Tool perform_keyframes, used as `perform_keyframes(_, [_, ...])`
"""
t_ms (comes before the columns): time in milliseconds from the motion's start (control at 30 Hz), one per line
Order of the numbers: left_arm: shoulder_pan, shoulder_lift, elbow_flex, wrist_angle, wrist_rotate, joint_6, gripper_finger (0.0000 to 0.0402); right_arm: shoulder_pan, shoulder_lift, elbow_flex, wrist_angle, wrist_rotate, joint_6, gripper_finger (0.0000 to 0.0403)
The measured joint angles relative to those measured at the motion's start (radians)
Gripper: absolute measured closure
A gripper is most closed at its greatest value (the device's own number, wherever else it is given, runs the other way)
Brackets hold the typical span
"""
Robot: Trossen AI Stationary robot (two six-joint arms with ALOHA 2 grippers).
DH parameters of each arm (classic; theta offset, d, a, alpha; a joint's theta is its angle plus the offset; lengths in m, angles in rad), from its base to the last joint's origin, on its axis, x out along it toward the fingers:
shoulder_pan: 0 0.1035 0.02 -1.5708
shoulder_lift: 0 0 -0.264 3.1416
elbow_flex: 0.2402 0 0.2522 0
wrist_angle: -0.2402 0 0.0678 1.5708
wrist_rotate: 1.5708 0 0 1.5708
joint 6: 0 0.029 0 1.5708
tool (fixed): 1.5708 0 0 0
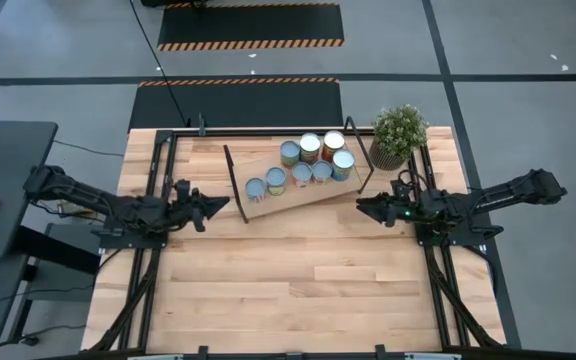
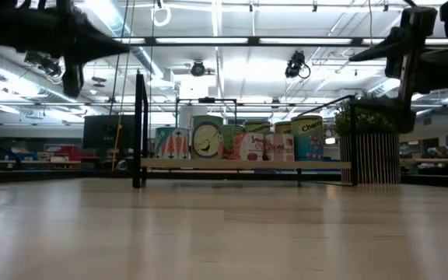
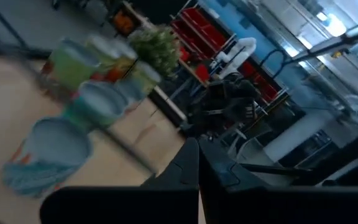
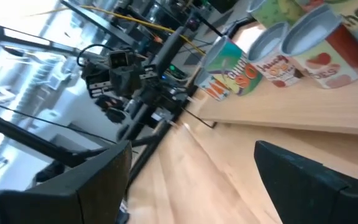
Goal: Pick and place cans onto a shelf
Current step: Return to Home Position
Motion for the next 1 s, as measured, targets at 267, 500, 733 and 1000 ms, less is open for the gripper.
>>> perform_keyframes(267, [0.004,-0.035,-0.168,0.155,-0.048,-0.137,0.0402,-0.025,0.001,0.0,-0.018,-0.001,0.006,0.0091])
perform_keyframes(500, [-0.049,-0.027,-0.191,0.082,-0.059,-0.203,0.0394,0.009,0.004,0.0,-0.045,-0.104,0.067,0.0128])
perform_keyframes(733, [-0.078,-0.027,-0.191,0.013,-0.125,-0.142,0.0392,0.032,0.013,0.0,-0.058,-0.107,0.05,0.0132])
perform_keyframes(1000, [-0.078,-0.026,-0.191,-0.216,-0.085,0.461,0.0387,0.032,0.019,0.0,-0.126,-0.18,-0.659,0.0132])
